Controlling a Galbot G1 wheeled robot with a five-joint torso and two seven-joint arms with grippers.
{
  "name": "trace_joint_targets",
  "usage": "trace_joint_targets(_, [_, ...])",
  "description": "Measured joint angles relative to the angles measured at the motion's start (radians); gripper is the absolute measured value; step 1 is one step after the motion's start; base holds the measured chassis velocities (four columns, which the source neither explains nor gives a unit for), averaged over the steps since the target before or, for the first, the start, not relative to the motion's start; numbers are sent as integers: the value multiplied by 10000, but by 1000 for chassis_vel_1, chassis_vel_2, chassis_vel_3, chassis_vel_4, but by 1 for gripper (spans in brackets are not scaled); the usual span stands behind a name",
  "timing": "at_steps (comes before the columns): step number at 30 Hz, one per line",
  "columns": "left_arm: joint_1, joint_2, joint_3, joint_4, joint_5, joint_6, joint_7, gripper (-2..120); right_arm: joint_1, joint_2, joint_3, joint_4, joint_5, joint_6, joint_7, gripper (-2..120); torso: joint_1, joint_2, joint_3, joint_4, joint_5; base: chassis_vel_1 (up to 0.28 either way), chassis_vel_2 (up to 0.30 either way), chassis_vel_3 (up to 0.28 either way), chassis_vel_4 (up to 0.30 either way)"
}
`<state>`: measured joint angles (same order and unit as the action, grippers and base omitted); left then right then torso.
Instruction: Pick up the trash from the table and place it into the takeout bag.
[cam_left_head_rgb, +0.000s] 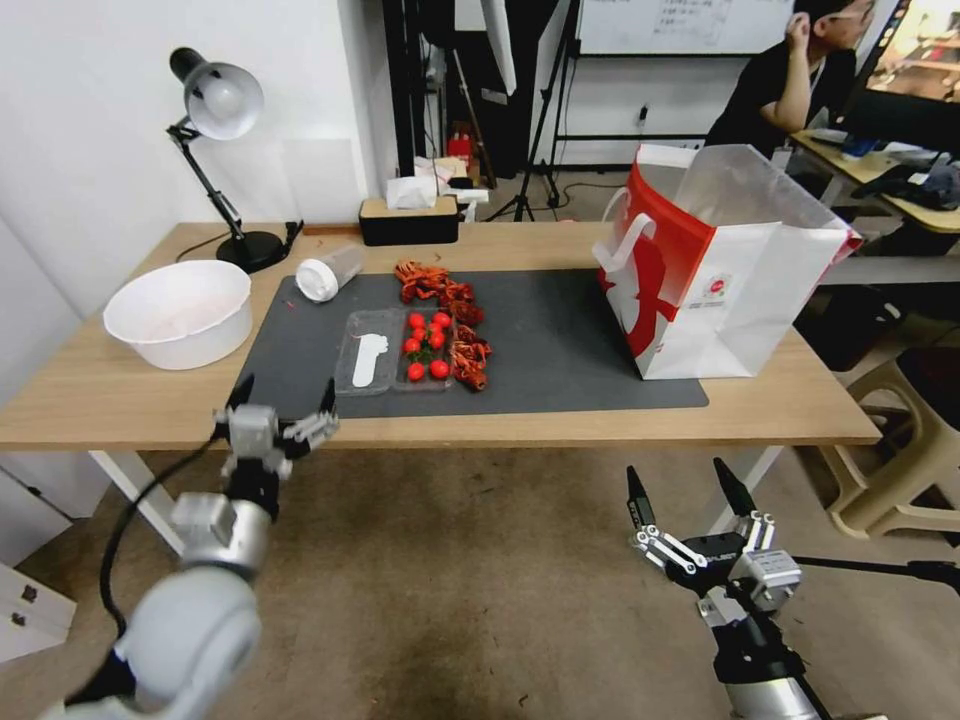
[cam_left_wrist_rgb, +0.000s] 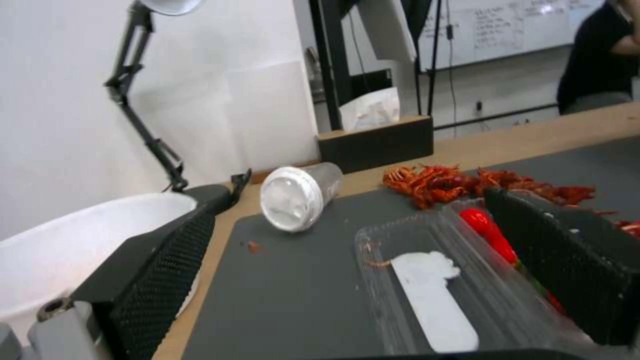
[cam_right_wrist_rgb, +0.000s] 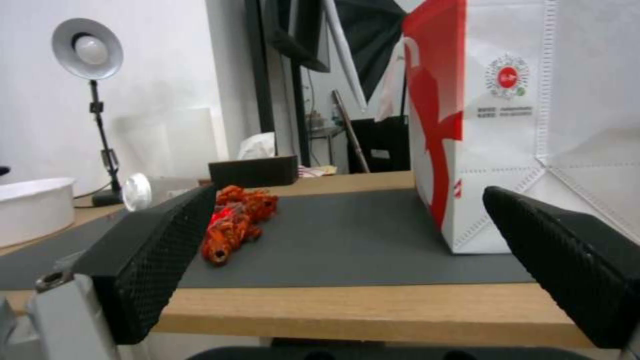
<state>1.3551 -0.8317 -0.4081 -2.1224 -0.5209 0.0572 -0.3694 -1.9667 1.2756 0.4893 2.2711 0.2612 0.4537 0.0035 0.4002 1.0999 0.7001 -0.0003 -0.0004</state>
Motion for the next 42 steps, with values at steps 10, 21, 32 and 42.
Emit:
trace_joint_targets(10, [-4819, 1668, 2112, 2209, -2522, 650, 606, 100, -175, 534, 169, 14, -196, 15, -33, 100, 0, -1, 0, 2, 3, 0, 0, 0, 0])
trace_joint_targets(21, [-7744, 1375, 4404, 4037, -3271, 1039, 1022, 100, -355, 974, 275, 83, -397, 84, -79, 100, 0, 0, 1, 0, 3, 0, 0, 0, 0])
trace_joint_targets(32, [-11133, 249, 6506, 7596, -3311, 2068, 2811, 100, -574, 1423, 481, 109, -541, 265, -134, 100, -2, -1, 0, 4, 4, 0, 0, 0, 0])
trace_joint_targets(42, [-12353, -639, 7440, 10403, -2935, 2883, 3321, 100, -507, 1413, 572, -23, -484, 254, -126, 100, -1, -1, 0, 5, 3, 0, 0, 0, 0])
